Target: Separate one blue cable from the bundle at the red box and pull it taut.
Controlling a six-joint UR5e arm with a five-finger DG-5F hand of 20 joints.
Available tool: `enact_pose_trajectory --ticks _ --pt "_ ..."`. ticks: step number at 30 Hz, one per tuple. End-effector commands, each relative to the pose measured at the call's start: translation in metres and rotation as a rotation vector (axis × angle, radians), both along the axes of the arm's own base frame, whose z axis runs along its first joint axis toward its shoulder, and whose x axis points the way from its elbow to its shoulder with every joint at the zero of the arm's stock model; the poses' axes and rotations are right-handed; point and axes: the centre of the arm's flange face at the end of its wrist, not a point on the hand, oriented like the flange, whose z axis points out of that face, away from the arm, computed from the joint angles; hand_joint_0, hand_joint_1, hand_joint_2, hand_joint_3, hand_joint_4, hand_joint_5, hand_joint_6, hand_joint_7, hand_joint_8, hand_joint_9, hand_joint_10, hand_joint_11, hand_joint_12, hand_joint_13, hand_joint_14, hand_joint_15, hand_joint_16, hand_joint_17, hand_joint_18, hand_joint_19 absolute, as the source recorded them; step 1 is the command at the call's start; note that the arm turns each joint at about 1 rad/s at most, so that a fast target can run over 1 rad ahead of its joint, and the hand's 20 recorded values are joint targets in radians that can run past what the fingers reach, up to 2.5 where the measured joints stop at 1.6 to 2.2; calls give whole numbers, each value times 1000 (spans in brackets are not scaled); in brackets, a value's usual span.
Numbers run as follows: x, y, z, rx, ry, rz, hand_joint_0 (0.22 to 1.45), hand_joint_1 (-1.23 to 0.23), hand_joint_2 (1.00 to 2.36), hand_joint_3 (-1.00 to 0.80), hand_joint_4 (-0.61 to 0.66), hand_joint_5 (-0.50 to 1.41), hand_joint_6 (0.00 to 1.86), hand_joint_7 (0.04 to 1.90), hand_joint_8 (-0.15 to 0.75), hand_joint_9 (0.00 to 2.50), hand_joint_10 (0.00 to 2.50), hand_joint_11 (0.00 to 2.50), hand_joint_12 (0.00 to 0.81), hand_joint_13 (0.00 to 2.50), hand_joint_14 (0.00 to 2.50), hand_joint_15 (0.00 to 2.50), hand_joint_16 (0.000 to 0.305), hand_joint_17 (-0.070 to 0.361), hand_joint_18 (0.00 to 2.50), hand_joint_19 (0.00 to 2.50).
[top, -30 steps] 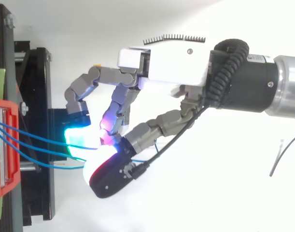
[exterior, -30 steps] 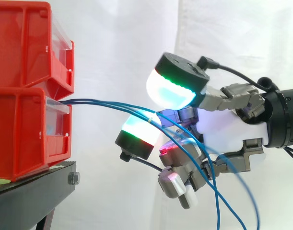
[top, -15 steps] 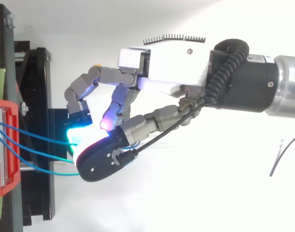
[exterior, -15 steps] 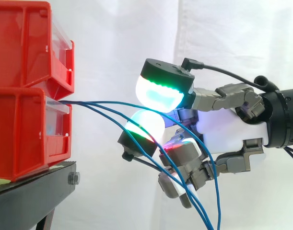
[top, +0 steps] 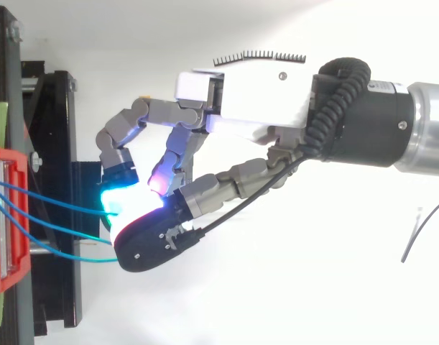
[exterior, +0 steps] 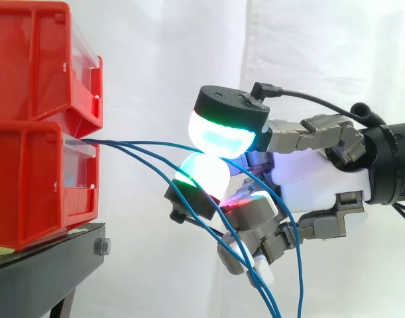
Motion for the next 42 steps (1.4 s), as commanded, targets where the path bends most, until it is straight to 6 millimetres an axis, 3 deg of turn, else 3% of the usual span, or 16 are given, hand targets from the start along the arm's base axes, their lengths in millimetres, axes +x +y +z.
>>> enact_pose_trajectory --ticks 1,8,14,20,32,42 --pt "0 0 0 0 0 0 664 -832 1022 -179 -53 -160 906 1330 286 1201 30 1213 388 986 29 781 47 107 853 823" --pt "-1 0 -1 6 4 1 662 -819 1021 -176 -65 -158 911 1298 282 943 23 746 367 787 22 516 46 104 788 753" --pt "-2 0 0 7 16 0 660 -816 1021 -170 -57 -156 912 1298 311 881 20 599 363 755 18 466 45 101 761 693" --pt "-18 2 7 -6 116 24 660 -812 1021 -167 -45 -156 913 1291 379 879 15 406 333 741 17 395 40 89 714 606" --pt "-31 9 16 25 182 23 666 -801 1020 -188 -38 -157 916 1266 389 1023 20 567 324 756 17 409 35 79 674 576" --pt "-34 11 15 76 193 18 672 -781 1020 -217 -28 -162 914 1261 473 1227 16 434 305 784 14 343 31 69 674 502"
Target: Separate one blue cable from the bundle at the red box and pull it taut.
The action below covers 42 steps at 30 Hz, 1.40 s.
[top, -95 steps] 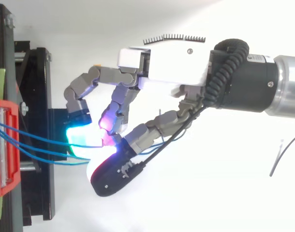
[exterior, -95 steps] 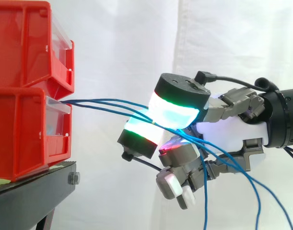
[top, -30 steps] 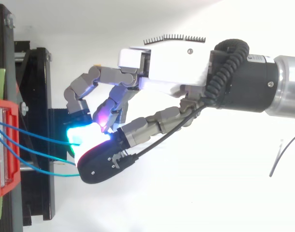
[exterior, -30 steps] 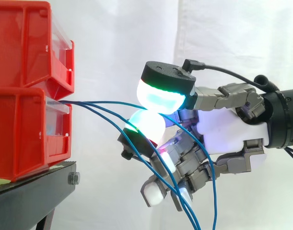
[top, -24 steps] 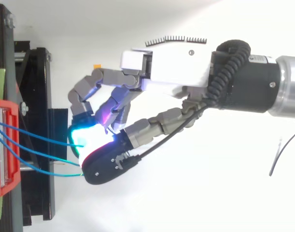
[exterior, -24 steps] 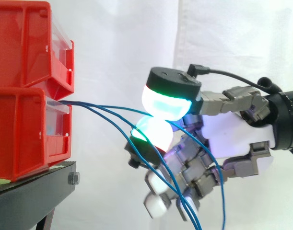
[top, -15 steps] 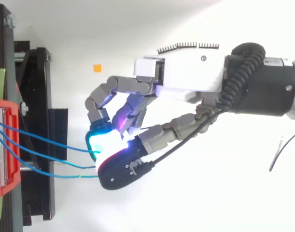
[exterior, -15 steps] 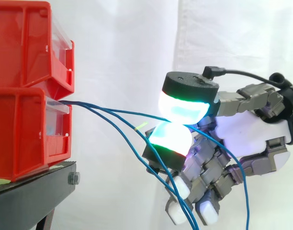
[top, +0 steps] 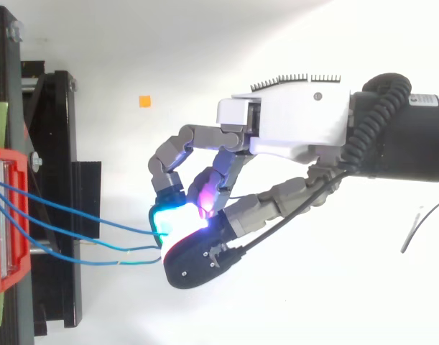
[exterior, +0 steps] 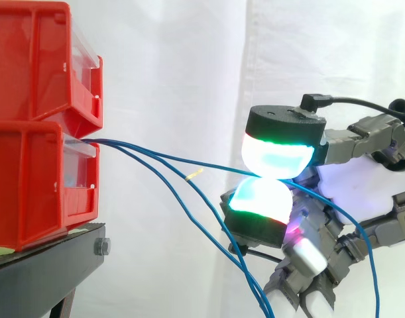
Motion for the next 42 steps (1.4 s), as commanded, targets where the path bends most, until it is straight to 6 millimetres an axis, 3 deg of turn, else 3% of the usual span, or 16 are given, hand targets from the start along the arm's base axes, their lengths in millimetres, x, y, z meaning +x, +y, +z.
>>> enact_pose_trajectory --ticks 1,7,11,13,18,28,29,32,35,38,40,42 --pt "0 -2 0 31 -1 -9 674 -778 1019 -226 -26 -162 914 1261 482 1251 18 436 302 786 14 340 30 68 678 498" --pt "-1 -9 -2 86 -9 -35 675 -757 1018 -246 -7 -168 915 1245 493 1376 20 566 318 974 19 457 29 64 716 493" --pt "-6 -11 -23 129 -17 -50 684 -740 1018 -260 -19 -176 922 1234 402 1347 28 842 362 1250 28 814 28 64 731 509" --pt "-6 -10 -32 159 -46 -55 688 -736 1019 -260 -21 -178 924 1227 373 1268 27 909 345 1378 29 1061 28 63 742 529" --pt "3 -9 -37 208 -157 -59 692 -732 1019 -255 -17 -179 927 1208 351 1257 29 1092 281 1443 23 1468 28 64 744 535" --pt "7 -10 -36 209 -189 -60 698 -735 1019 -256 -12 -179 928 1206 297 1255 21 1502 301 1485 23 1915 31 70 784 634" --pt "7 -11 -36 202 -188 -60 699 -735 1018 -256 -10 -179 928 1209 294 1254 20 1528 304 1468 70 1927 31 70 787 653" --pt "7 -11 -36 195 -187 -58 700 -737 1018 -258 -12 -178 929 1199 280 1259 13 1662 311 1360 527 1804 33 75 829 712" --pt "7 -9 -34 191 -190 -56 701 -739 1018 -251 -13 -178 929 1203 277 1253 10 1763 316 1338 591 1823 33 75 831 740" --pt "7 -6 -34 190 -189 -49 702 -740 1018 -250 -14 -177 930 1198 267 1234 0 1960 320 1261 914 1708 34 77 844 777" --pt "7 -5 -36 190 -188 -48 702 -741 1018 -249 -14 -176 931 1194 274 1113 507 1864 337 1233 1017 1725 34 78 855 817" --pt "7 -4 -35 184 -187 -45 701 -742 1020 -245 -10 -176 930 1202 285 1041 848 1770 333 1194 1151 1711 35 79 881 882"
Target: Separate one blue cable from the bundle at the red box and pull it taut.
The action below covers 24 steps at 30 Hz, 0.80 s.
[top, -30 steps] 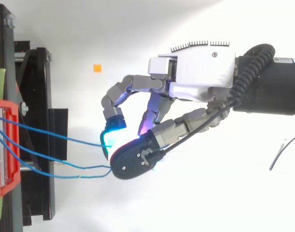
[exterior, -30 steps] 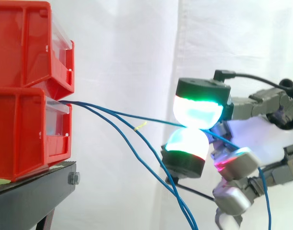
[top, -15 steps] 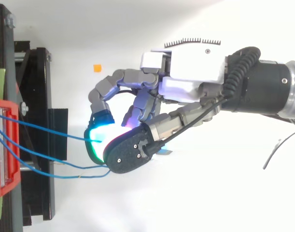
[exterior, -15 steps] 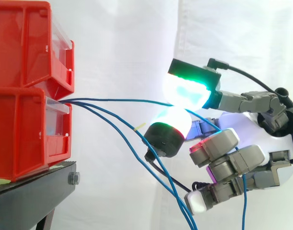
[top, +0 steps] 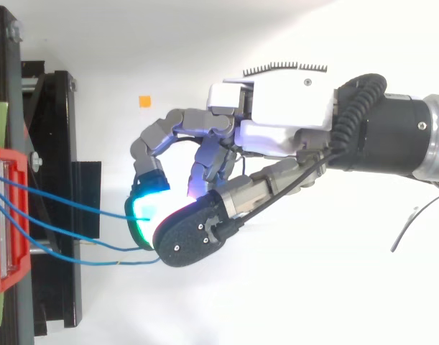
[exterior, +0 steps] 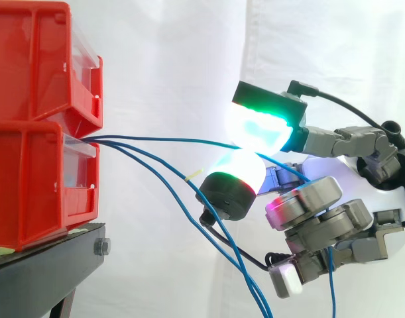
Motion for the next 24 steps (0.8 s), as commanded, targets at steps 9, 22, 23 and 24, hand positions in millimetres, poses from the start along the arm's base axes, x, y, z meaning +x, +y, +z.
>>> enact_pose_trajectory --ticks 9,22,23,24 --pt "0 2 -1 -16 3 5 706 -744 1018 -244 -11 -174 933 1180 283 916 1373 1659 363 819 2500 1559 33 74 1157 1563" --pt "0 2 1 -15 1 4 717 -746 1018 -243 -19 -174 935 1165 296 717 2500 1408 391 727 2500 1690 32 73 1376 2223" --pt "0 2 1 -16 1 5 719 -747 1018 -245 -21 -173 935 1168 290 717 2500 1418 392 728 2500 1700 32 72 1378 2227" --pt "0 2 1 -16 1 5 719 -747 1018 -245 -24 -173 935 1166 297 719 2500 1423 392 728 2500 1701 32 71 1378 2226"
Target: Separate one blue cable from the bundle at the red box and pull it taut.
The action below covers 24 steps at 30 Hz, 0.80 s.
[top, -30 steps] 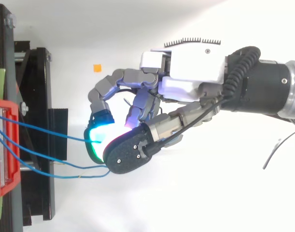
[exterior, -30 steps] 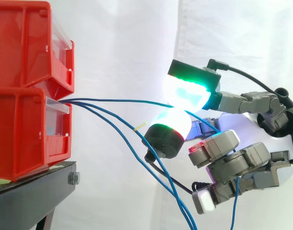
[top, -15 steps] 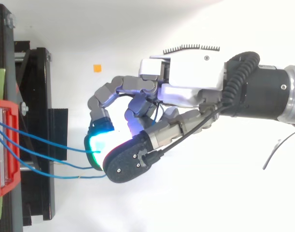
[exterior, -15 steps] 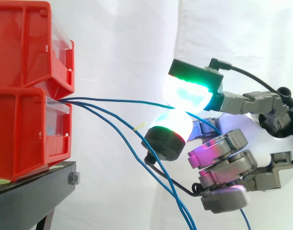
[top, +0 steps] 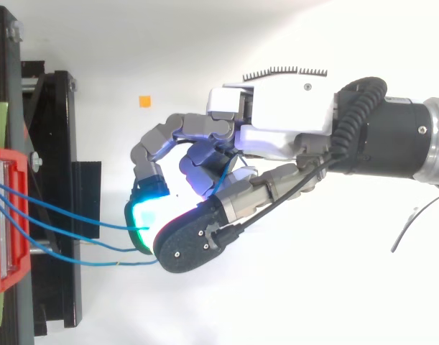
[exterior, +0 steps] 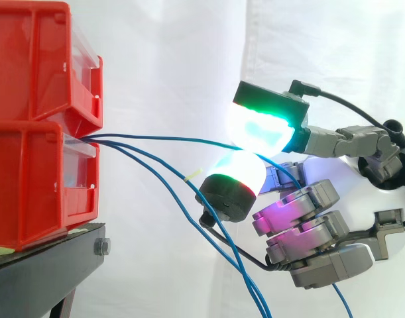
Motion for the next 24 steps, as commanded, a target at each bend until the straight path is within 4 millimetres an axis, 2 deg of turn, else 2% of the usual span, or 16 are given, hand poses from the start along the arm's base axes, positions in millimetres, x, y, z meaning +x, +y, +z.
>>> enact_pose_trajectory --ticks 1,10,17,24 --pt "0 0 0 0 0 0 720 -746 1018 -247 -21 -174 936 1163 293 718 2500 1446 392 728 2500 1691 32 71 1378 2227" --pt "0 0 0 0 0 0 723 -746 1018 -248 -21 -174 936 1168 292 712 2500 1453 397 729 2500 1720 33 74 1380 2231" --pt "0 0 0 0 0 0 726 -745 1021 -232 -16 -175 935 1170 292 692 2500 1409 393 711 2500 1679 32 71 1326 2136" --pt "0 0 -1 0 1 0 726 -745 1020 -234 -20 -174 937 1157 292 695 2500 1420 391 713 2500 1652 32 71 1343 2203"
